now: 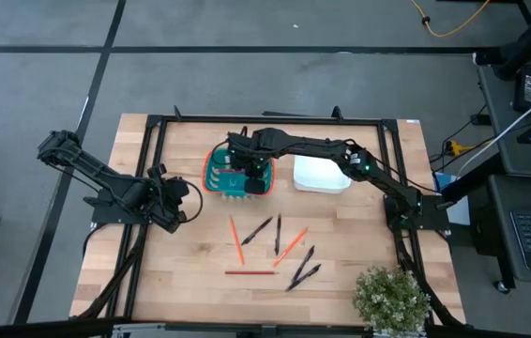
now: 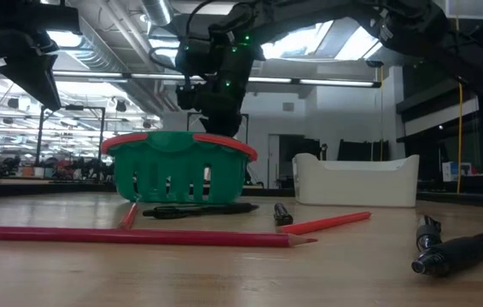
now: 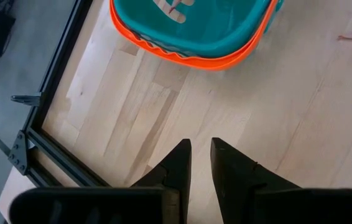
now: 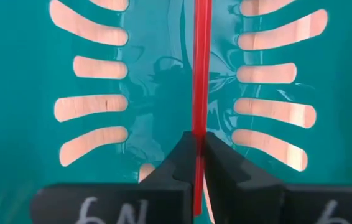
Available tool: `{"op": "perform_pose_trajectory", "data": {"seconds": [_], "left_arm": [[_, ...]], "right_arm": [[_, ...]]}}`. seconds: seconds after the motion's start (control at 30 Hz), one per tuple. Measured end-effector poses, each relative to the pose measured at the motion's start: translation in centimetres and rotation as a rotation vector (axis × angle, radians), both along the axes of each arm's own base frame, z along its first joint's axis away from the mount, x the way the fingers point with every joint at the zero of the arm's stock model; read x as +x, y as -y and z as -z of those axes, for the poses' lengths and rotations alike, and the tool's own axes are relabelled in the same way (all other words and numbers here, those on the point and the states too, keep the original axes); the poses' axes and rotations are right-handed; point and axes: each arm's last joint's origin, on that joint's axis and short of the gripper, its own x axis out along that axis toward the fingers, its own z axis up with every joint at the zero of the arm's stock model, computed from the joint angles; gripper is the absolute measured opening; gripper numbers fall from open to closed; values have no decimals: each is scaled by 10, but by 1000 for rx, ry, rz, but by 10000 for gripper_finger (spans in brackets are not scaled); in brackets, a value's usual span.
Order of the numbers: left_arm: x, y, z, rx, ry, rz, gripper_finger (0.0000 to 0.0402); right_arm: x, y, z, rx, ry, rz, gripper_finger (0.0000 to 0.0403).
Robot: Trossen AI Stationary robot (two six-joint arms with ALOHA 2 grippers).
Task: Sort pens & pencils
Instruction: Put the top red pencil into the blue bin, then put the left orange pencil into the blue bin
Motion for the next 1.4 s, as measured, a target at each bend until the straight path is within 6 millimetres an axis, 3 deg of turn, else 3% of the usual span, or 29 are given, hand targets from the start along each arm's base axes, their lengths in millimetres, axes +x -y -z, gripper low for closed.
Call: {"op": "perform_pose_trajectory", "data": {"seconds": [0.4, 0.57, 0.8, 1.0, 1.17, 1.4], "left_arm": [[0, 0, 0, 0, 0, 0, 56], [0, 0, 0, 7, 3, 0, 56], [0, 0, 0, 15, 9, -1, 56], [2, 1, 0, 4, 29, -1, 56], [5, 2, 0, -25, 52, -1, 56], [21, 12, 7, -98, 103, 70, 57]], "right_arm": [[3, 1, -1, -7, 29, -3, 102], [3, 1, -2, -7, 34, 0, 106], [-1, -8, -27, -17, 66, 10, 102], [-12, -36, -62, -6, 104, 10, 102], [-33, -75, -87, -9, 19, 36, 102], [-63, -140, -95, -62, -176, 110, 102]]}}
